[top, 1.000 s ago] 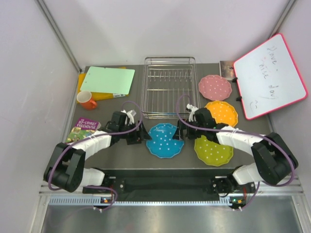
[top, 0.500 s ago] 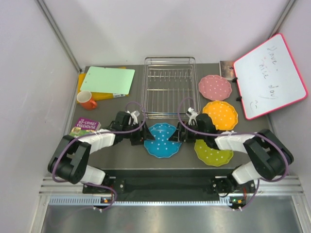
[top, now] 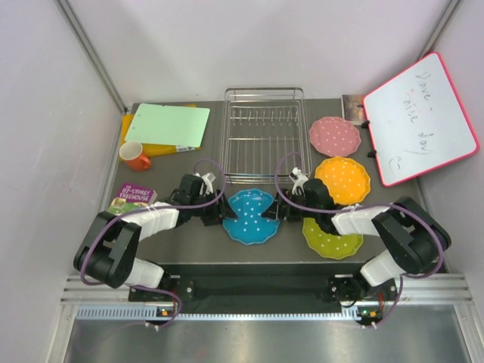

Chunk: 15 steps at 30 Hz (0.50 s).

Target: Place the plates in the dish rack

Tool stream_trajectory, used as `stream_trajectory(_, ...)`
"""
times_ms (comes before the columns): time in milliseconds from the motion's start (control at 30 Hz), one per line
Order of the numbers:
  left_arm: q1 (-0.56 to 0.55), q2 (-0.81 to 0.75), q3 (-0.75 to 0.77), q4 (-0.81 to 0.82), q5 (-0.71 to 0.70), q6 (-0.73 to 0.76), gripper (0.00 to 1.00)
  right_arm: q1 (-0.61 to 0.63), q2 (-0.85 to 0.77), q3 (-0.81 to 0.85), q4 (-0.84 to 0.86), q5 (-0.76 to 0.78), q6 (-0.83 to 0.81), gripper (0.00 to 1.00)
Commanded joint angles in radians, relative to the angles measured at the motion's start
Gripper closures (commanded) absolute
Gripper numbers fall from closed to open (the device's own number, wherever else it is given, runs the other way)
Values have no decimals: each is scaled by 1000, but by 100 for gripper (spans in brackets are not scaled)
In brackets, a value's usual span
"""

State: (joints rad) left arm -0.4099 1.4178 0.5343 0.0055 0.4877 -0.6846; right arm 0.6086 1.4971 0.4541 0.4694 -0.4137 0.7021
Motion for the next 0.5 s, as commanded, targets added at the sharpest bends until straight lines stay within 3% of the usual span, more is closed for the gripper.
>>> stream_trajectory(0, -43, 6, -60, 4, -38, 30, 36, 105, 29, -2, 115, -234, 80, 24)
stream_trajectory(467, -44, -36, -68, -1, 2, 30, 35, 175, 63, 73, 196, -257, 123, 33)
